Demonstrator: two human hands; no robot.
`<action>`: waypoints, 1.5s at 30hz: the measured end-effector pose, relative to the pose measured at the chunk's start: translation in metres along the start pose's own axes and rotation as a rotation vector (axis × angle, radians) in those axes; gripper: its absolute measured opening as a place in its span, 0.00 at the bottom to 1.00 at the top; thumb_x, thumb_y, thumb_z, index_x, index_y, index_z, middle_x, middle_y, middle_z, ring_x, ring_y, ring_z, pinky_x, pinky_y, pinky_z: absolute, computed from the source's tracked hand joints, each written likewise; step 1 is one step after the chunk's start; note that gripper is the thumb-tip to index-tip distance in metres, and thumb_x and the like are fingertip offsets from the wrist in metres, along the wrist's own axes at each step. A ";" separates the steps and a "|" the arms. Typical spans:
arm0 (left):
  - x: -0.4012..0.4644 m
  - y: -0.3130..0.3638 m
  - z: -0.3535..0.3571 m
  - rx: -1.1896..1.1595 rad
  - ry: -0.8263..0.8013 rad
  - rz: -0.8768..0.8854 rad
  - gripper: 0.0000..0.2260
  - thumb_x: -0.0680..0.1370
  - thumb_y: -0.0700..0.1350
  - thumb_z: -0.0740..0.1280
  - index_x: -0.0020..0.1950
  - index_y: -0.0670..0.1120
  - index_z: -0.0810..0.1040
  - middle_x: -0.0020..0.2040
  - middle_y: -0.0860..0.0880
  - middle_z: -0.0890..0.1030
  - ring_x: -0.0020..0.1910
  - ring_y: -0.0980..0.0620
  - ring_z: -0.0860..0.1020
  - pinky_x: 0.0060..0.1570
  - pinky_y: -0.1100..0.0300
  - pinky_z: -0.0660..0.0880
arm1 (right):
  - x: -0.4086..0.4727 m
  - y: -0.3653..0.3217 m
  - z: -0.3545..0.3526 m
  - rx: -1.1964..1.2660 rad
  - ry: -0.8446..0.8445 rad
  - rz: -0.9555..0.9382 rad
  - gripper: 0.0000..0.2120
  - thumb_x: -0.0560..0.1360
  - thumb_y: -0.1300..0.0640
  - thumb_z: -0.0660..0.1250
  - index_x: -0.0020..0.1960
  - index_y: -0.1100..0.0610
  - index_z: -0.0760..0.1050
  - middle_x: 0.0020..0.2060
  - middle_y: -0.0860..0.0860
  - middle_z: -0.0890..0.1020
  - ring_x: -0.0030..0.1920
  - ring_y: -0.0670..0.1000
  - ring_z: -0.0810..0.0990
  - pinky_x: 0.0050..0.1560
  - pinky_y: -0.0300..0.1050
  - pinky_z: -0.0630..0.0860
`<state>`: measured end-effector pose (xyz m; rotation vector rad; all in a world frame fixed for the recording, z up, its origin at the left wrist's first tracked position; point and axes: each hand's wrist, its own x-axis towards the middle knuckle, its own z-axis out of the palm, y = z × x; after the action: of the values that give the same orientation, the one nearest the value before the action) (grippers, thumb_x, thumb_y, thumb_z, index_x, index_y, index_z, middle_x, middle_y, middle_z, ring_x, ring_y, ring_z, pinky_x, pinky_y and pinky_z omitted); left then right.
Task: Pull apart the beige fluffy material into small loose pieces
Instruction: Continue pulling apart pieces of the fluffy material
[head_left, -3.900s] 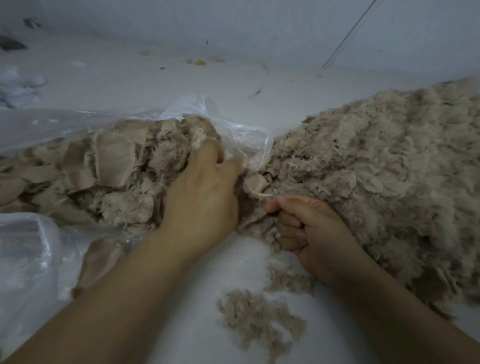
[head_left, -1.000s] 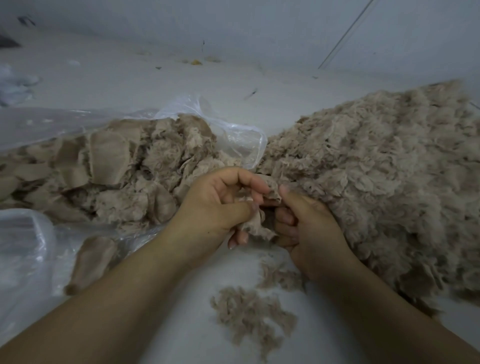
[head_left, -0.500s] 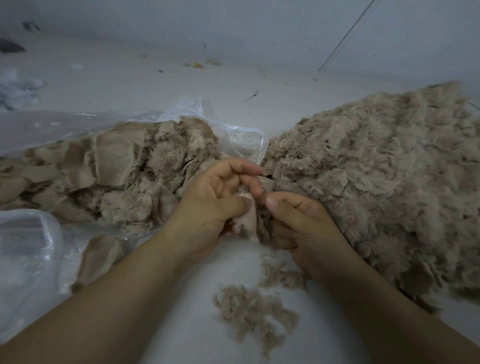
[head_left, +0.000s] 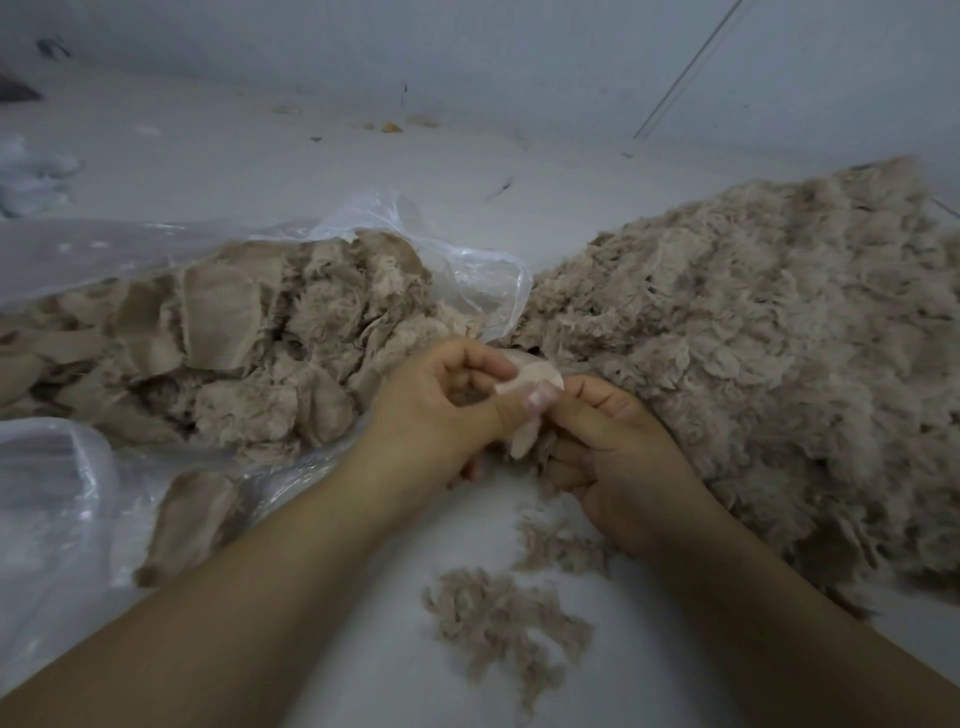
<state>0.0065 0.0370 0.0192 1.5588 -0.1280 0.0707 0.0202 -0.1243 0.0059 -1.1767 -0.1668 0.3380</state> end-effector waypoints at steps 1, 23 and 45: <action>-0.001 -0.001 0.003 0.037 -0.016 -0.030 0.16 0.67 0.48 0.78 0.48 0.42 0.78 0.36 0.43 0.79 0.20 0.54 0.70 0.18 0.64 0.64 | 0.000 0.000 0.000 -0.002 0.004 0.000 0.08 0.70 0.50 0.71 0.38 0.54 0.81 0.25 0.50 0.77 0.20 0.41 0.63 0.19 0.32 0.61; -0.001 -0.001 -0.001 0.015 -0.191 -0.170 0.08 0.73 0.36 0.73 0.37 0.36 0.75 0.30 0.40 0.82 0.14 0.55 0.67 0.17 0.70 0.62 | 0.000 0.002 0.001 0.043 -0.011 -0.019 0.18 0.77 0.47 0.62 0.41 0.59 0.83 0.21 0.50 0.74 0.22 0.49 0.75 0.26 0.39 0.67; -0.015 0.002 -0.007 0.485 -0.453 -0.032 0.06 0.77 0.40 0.69 0.47 0.50 0.85 0.32 0.53 0.84 0.24 0.59 0.76 0.26 0.65 0.73 | 0.005 -0.001 -0.002 0.260 0.180 0.096 0.15 0.82 0.50 0.58 0.51 0.61 0.76 0.22 0.45 0.59 0.20 0.42 0.56 0.18 0.35 0.56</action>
<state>-0.0086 0.0442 0.0193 2.0415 -0.4698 -0.2995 0.0258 -0.1253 0.0061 -0.9531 0.0899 0.3255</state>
